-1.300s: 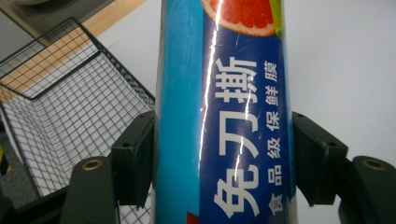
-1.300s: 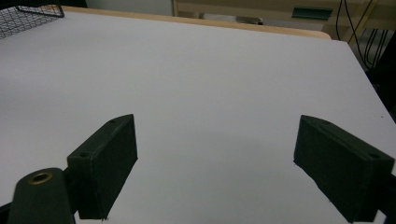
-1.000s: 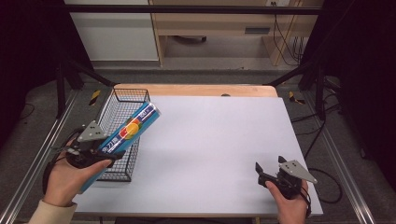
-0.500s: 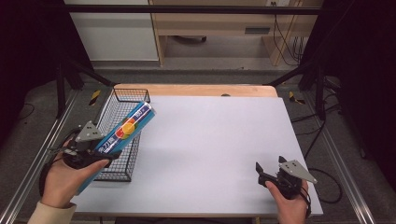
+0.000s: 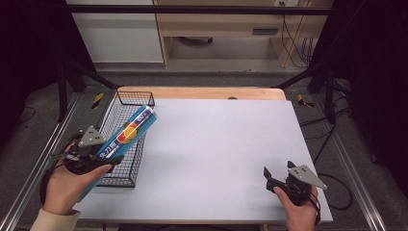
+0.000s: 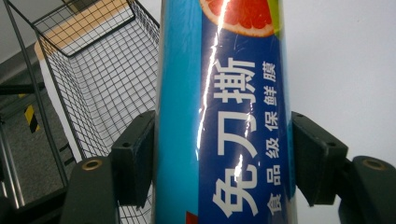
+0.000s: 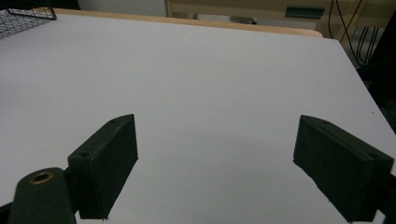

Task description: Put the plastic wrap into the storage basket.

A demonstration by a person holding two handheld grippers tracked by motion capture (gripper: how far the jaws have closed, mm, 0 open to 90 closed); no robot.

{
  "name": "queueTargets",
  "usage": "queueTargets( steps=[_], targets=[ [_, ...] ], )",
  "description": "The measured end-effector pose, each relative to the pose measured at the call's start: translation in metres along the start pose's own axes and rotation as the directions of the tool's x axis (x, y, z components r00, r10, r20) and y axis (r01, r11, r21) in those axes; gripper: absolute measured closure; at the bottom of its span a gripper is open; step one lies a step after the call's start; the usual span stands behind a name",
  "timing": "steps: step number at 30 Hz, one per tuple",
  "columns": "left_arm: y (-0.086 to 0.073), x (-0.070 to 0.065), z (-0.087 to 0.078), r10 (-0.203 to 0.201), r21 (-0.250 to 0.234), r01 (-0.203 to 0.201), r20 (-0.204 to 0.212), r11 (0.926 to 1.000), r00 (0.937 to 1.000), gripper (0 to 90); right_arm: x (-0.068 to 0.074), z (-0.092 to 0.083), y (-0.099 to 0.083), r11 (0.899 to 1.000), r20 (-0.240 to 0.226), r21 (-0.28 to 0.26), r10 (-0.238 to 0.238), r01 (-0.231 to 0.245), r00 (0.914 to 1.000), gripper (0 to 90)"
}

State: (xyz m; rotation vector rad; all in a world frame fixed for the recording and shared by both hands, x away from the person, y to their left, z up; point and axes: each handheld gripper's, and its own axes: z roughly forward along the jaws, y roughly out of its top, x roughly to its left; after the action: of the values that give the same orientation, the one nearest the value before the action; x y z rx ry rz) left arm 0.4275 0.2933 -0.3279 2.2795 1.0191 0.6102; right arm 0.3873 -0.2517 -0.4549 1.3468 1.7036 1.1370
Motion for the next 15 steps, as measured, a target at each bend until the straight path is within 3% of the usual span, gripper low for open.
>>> queueTargets(
  steps=[15],
  targets=[
    [-0.0110,0.0089,0.0030,-0.042,0.016,0.042,-0.010,0.9990,0.9991,32.1,-0.0001,0.0005,0.0000,1.000,0.000,0.004,0.004,-0.004,1.0000,14.1]
  ],
)
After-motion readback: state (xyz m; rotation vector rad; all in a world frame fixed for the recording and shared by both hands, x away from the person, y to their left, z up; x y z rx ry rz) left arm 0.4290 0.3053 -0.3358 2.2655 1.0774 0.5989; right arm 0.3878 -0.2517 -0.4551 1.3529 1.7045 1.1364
